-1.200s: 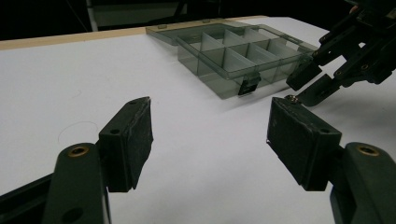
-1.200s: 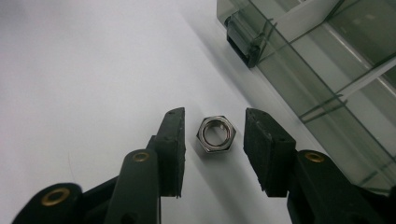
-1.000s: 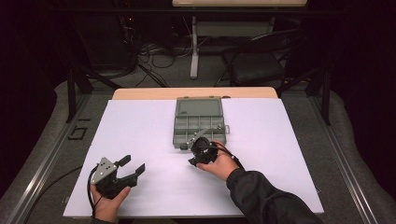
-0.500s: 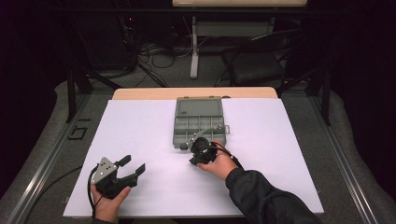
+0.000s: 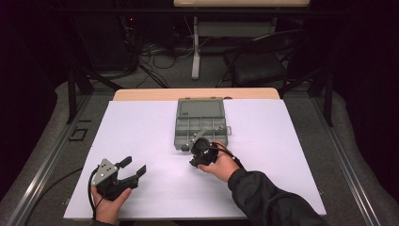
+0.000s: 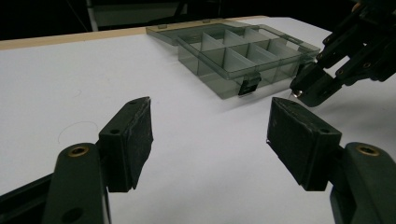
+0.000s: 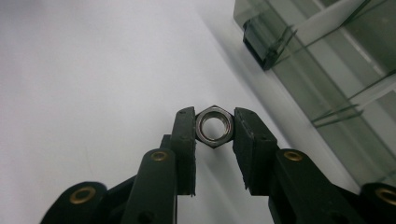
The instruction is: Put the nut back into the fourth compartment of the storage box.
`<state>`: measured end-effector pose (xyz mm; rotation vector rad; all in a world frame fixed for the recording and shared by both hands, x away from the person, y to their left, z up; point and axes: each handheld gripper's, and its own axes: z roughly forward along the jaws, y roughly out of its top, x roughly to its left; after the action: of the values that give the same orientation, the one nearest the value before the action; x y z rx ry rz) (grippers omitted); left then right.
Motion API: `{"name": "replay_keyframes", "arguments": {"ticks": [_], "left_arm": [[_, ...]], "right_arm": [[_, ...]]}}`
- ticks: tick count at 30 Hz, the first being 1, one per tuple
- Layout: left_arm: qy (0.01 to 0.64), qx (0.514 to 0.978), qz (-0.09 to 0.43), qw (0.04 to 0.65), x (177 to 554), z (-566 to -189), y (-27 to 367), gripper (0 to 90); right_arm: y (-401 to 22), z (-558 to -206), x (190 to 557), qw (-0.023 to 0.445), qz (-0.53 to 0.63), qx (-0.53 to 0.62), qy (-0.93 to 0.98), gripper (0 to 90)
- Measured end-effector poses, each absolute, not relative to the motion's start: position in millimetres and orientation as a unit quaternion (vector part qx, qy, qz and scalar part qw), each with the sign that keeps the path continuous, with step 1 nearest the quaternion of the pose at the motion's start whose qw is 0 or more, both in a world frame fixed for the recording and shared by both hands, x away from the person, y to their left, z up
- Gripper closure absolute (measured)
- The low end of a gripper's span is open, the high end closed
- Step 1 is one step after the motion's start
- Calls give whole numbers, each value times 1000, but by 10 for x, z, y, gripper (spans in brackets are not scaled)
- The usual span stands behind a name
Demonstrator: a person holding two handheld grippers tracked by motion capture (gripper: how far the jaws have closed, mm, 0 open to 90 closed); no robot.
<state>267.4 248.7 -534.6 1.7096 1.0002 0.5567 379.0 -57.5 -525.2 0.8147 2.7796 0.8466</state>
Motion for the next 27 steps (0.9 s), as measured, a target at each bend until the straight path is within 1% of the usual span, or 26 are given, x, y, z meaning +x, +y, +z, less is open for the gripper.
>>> {"name": "replay_keyframes", "arguments": {"ticks": [2,4,5,13,19,22,24,26,27], "left_arm": [[417,712,232,516,2674,-5346,2486,313],[417,712,232,516,2674,-5345,2485,313],[416,712,232,516,2675,-5345,2484,313],[417,711,232,516,2675,-5346,2487,313],[417,711,232,516,2676,-5346,2487,313],[418,710,233,516,2677,-5348,2483,313],[418,711,232,516,2678,-5347,2483,313],[418,711,232,515,2678,-5348,2482,313],[417,712,232,515,2679,-5348,2482,313]], "right_arm": [[-578,-5132,3792,64,285,265,919,701],[-580,-5100,3795,63,286,265,919,701],[-589,-5002,3817,69,289,265,917,701],[-652,-4741,3932,82,300,272,911,701],[-789,-4534,4129,102,303,289,902,701],[-847,-4488,4195,107,307,301,897,701],[-913,-4464,4271,119,316,310,889,701],[-1002,-4403,4346,112,294,323,893,701],[-1059,-4435,4429,125,311,337,880,701]]}}
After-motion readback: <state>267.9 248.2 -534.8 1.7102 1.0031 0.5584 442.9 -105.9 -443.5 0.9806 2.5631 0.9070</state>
